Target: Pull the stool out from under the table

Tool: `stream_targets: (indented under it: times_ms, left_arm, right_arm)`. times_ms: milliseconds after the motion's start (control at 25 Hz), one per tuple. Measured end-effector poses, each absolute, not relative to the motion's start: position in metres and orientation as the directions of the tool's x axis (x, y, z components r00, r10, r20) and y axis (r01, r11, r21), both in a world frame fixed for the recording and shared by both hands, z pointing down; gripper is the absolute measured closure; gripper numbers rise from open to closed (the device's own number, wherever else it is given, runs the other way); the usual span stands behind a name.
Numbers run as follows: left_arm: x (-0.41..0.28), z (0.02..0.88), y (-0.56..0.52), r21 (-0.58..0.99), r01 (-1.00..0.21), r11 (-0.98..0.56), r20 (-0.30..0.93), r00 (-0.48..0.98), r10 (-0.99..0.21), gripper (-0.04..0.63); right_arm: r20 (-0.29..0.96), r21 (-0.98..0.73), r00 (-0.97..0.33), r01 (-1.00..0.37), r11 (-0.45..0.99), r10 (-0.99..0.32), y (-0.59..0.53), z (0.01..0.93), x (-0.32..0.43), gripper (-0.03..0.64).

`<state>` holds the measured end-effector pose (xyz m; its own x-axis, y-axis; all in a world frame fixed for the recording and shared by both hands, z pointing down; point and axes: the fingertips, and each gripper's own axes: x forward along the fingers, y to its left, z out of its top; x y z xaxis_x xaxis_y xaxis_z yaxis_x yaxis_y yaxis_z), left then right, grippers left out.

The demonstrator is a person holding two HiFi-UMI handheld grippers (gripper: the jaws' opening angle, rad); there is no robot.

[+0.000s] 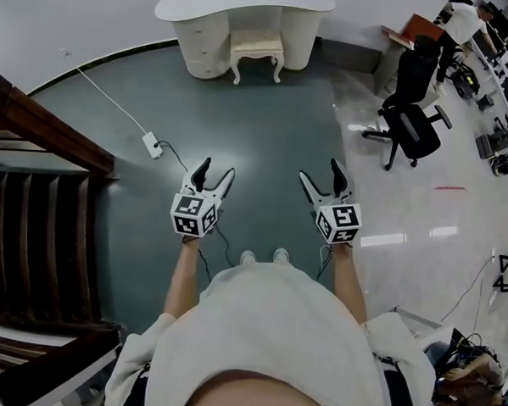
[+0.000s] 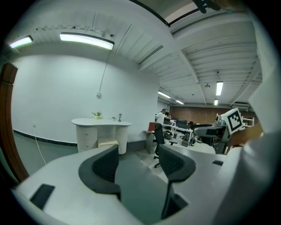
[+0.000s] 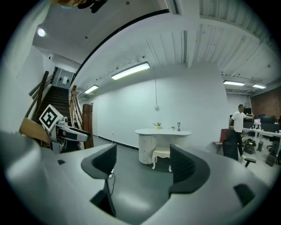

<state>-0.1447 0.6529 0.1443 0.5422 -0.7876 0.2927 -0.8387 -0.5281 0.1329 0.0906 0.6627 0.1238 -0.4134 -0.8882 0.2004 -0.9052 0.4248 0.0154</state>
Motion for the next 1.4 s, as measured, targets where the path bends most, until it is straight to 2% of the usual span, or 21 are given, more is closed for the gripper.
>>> stream_targets:
  times_ms: [440, 680, 960, 1400]
  left_arm:
    - [-0.183, 0.162, 0.632, 0.157, -0.826, -0.541, 0.309, 0.562, -0.768, 0.334]
    - [-0.187, 0.167, 0.585, 0.153, -0.825, -0.544, 0.306, 0.563, -0.768, 0.334]
    - [-0.174, 0.170, 0.502, 0.137, -0.837, -0.529, 0.317, 0.543, -0.777, 0.334]
    - [-0.156, 0.164, 0.320, 0.129, -0.877, -0.463, 0.350, 0.477, -0.806, 0.334]
  right_arm:
    - [0.257, 0.020, -0.389, -0.913, 0.407, -0.885, 0.651, 0.139, 0.055, 0.311]
    - [0.262, 0.035, -0.384, -0.913, 0.406, -0.885, 0.608, 0.144, 0.049, 0.316]
    - [0.263, 0.015, -0.412, -0.902, 0.431, -0.872, 0.522, 0.153, 0.060, 0.325]
    - [0.264, 0.002, -0.466, -0.875, 0.483, -0.845, 0.320, 0.144, 0.082, 0.333]
